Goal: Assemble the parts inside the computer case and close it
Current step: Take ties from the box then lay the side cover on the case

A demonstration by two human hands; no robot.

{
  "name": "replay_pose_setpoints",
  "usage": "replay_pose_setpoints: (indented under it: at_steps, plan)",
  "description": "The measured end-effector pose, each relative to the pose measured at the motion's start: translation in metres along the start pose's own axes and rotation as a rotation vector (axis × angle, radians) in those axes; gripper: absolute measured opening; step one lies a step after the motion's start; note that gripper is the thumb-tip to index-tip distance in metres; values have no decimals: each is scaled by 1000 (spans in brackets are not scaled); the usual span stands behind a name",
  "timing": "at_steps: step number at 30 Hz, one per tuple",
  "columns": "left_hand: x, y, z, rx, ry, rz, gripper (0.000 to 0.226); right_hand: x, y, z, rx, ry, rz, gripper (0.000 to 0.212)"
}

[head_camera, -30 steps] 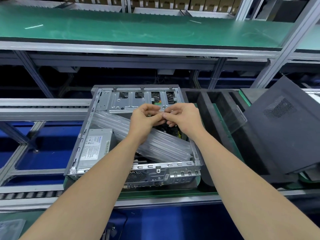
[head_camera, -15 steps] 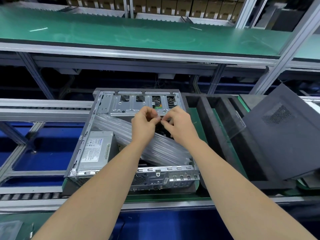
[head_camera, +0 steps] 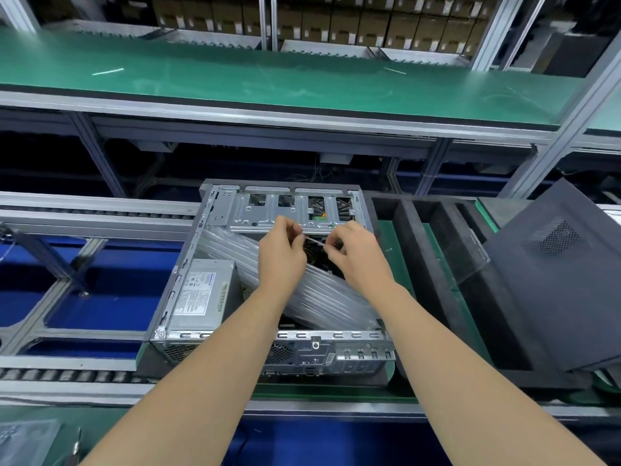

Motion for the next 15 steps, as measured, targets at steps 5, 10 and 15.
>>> replay_pose_setpoints:
  at_steps: [5, 10, 15]
  plan:
    - [-2, 3, 1, 45, -231, 12, 14, 0, -2, 0, 10, -16, -1, 8]
    - [4, 2, -7, 232, -564, -21, 15, 1, -3, -4, 64, -10, -6, 8]
    - [11, 7, 2, 315, -344, 73, 19, 10, 1, 1, -31, 0, 63, 9]
Point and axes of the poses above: each hand's wrist, its own y-axis away from the middle knuckle, its own z-axis out of the back of the hand, x = y × z, the point moved 7 cm from there along -y, towards the middle knuckle, and after that the axes turned 5 degrees about x, right-handed, at the moved point
